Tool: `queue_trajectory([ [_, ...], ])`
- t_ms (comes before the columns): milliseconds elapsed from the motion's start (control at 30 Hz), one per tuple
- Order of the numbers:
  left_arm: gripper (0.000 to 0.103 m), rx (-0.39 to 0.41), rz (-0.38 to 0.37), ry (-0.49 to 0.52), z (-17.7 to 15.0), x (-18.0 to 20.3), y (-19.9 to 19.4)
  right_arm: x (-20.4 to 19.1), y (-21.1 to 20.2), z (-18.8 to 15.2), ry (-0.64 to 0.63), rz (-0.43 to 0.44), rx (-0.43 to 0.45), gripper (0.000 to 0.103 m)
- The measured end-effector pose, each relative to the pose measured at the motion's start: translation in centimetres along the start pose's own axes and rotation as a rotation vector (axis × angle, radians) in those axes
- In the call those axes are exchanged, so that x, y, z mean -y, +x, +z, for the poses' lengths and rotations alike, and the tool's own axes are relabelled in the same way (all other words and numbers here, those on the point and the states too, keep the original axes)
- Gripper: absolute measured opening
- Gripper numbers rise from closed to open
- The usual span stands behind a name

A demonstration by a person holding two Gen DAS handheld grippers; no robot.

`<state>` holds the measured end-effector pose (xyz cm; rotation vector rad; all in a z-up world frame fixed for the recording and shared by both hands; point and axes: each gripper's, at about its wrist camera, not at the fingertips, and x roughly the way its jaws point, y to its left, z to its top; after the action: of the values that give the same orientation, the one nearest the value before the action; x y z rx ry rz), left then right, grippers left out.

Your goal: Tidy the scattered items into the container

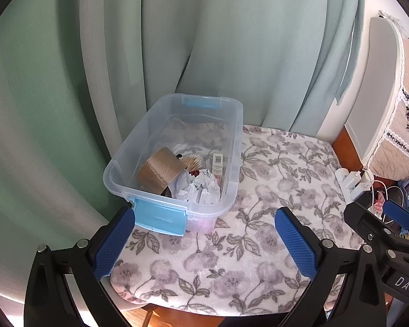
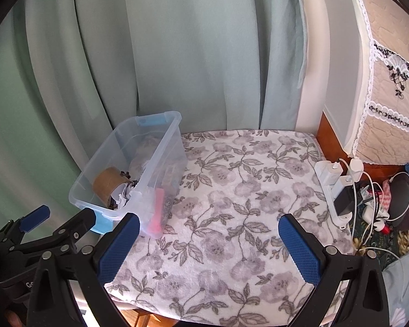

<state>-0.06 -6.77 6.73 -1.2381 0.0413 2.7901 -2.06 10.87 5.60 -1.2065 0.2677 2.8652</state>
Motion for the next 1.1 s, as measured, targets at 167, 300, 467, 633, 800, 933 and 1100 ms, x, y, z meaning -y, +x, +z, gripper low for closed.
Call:
queue_trajectory([
  [167, 0.102, 0.012, -0.003, 0.003, 0.6, 0.2, -0.7, -0.1, -0.7, 0.3, 0.014, -0.004, 0.003, 0.103],
  [300, 0.102, 0.001, 0.0, 0.003, 0.9, 0.2, -0.9, 0.0, -1.2, 0.6, 0.013, -0.012, 0.005, 0.103],
  [467, 0.102, -0.018, -0.003, 0.008, 1.2, 0.4, -1.1, 0.0, -1.8, 1.0, 0.011, -0.023, 0.0, 0.103],
  [633, 0.102, -0.023, -0.004, 0.007, 1.3, 0.6, -1.2, 0.2, -2.0, 1.3, 0.006, -0.033, -0.006, 0.103],
  [800, 0.102, -0.018, 0.008, 0.014, 1.3, 0.7, -1.1, 0.2, -1.9, 1.3, 0.015, -0.024, -0.013, 0.103],
  [933, 0.102, -0.028, 0.008, 0.012, 1.2, 0.9, -0.7, 0.2, -1.6, 1.1, 0.02, -0.026, -0.021, 0.103],
  [1100, 0.102, -0.03, 0.008, 0.011, 1.2, 0.9, -0.6, 0.3, -1.4, 1.1, 0.021, -0.025, -0.027, 0.103],
])
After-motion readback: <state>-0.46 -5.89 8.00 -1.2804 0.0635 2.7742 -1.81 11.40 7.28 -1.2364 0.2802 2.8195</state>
